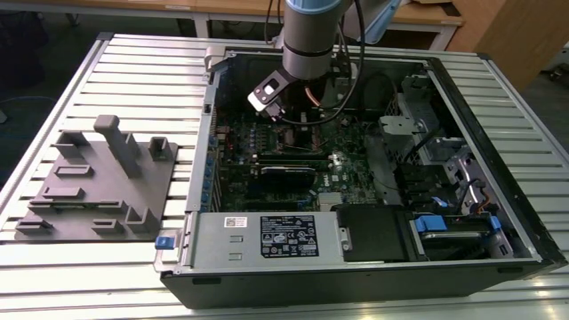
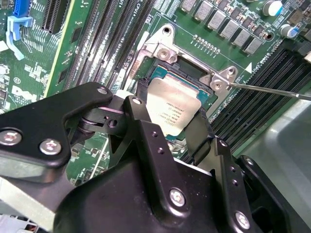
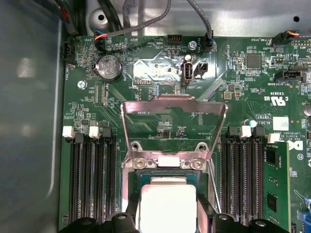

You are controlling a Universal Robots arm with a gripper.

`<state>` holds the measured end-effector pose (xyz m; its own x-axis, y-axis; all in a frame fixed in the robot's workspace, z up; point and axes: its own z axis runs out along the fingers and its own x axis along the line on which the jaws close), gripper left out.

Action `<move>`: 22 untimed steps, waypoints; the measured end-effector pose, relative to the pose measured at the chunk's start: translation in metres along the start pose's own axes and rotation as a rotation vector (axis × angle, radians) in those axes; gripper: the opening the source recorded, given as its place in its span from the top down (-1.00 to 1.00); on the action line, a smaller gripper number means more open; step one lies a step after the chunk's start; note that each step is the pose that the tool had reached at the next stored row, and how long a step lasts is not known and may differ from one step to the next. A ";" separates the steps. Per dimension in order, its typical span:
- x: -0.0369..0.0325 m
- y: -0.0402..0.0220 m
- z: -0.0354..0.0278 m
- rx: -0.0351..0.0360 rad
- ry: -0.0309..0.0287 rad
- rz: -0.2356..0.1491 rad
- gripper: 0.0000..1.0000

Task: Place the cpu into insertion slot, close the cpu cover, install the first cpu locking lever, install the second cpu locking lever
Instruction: 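Place the cpu into insertion slot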

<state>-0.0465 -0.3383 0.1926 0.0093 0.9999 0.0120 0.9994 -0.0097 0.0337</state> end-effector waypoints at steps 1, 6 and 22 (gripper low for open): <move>0.0000 0.0000 0.0001 0.0000 0.0000 0.001 -0.08; -0.0001 -0.0002 0.0018 0.0004 0.0003 0.002 -0.08; 0.0003 0.0000 0.0027 -0.0006 0.0022 0.002 -0.20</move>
<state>-0.0464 -0.3380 0.1900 0.0109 0.9998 0.0142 0.9993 -0.0114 0.0342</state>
